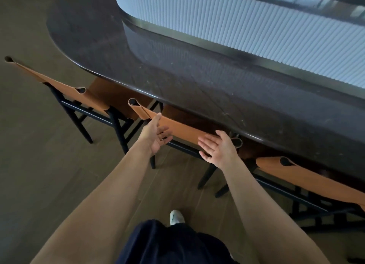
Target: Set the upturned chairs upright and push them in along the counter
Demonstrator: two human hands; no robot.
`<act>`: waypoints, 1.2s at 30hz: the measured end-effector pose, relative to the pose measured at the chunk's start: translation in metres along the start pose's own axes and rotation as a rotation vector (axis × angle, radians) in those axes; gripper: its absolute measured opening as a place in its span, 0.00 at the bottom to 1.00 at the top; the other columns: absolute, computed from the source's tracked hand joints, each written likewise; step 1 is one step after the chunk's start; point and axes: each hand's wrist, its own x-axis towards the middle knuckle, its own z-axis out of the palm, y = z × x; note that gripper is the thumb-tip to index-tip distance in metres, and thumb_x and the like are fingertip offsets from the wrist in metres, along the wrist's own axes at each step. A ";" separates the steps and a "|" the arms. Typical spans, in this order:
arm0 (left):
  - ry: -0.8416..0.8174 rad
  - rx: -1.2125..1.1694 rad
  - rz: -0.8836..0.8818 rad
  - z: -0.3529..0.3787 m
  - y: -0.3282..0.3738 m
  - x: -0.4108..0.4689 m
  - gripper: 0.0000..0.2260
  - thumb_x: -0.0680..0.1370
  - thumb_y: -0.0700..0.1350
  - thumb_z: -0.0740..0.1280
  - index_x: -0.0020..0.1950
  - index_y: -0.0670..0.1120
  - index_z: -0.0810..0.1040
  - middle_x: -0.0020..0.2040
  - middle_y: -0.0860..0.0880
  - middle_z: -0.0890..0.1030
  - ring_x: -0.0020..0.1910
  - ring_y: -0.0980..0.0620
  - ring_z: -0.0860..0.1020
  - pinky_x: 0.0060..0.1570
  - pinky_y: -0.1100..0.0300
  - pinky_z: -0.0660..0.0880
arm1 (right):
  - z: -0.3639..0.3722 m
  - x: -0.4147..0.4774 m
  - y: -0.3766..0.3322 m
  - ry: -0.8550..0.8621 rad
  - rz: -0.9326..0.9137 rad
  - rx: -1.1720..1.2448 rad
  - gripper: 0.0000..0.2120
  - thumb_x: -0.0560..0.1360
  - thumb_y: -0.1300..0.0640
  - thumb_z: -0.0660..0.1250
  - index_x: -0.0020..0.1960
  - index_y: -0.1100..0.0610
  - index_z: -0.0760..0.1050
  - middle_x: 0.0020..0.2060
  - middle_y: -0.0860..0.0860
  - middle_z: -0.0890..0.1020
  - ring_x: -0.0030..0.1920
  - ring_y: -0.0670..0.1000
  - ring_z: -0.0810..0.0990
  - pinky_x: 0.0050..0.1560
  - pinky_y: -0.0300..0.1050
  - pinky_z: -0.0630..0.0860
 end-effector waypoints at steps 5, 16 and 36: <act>0.011 0.030 -0.080 0.000 0.020 0.049 0.27 0.80 0.52 0.65 0.74 0.43 0.62 0.68 0.38 0.70 0.61 0.40 0.75 0.60 0.45 0.75 | 0.008 0.021 0.006 0.110 0.094 -0.014 0.19 0.80 0.46 0.60 0.61 0.60 0.75 0.56 0.58 0.83 0.59 0.56 0.80 0.62 0.60 0.70; 0.015 0.193 -0.297 0.003 0.052 0.130 0.13 0.83 0.43 0.57 0.65 0.38 0.64 0.60 0.37 0.74 0.59 0.36 0.77 0.49 0.43 0.77 | 0.041 0.070 -0.004 0.417 0.005 0.251 0.16 0.83 0.59 0.57 0.69 0.63 0.66 0.60 0.66 0.76 0.58 0.63 0.79 0.53 0.57 0.78; -0.014 0.158 -0.193 0.006 0.066 0.161 0.19 0.81 0.32 0.57 0.71 0.38 0.62 0.64 0.34 0.73 0.51 0.36 0.79 0.29 0.46 0.80 | 0.050 0.086 -0.010 0.423 -0.138 0.450 0.19 0.79 0.71 0.58 0.70 0.65 0.64 0.61 0.67 0.74 0.48 0.64 0.80 0.41 0.59 0.83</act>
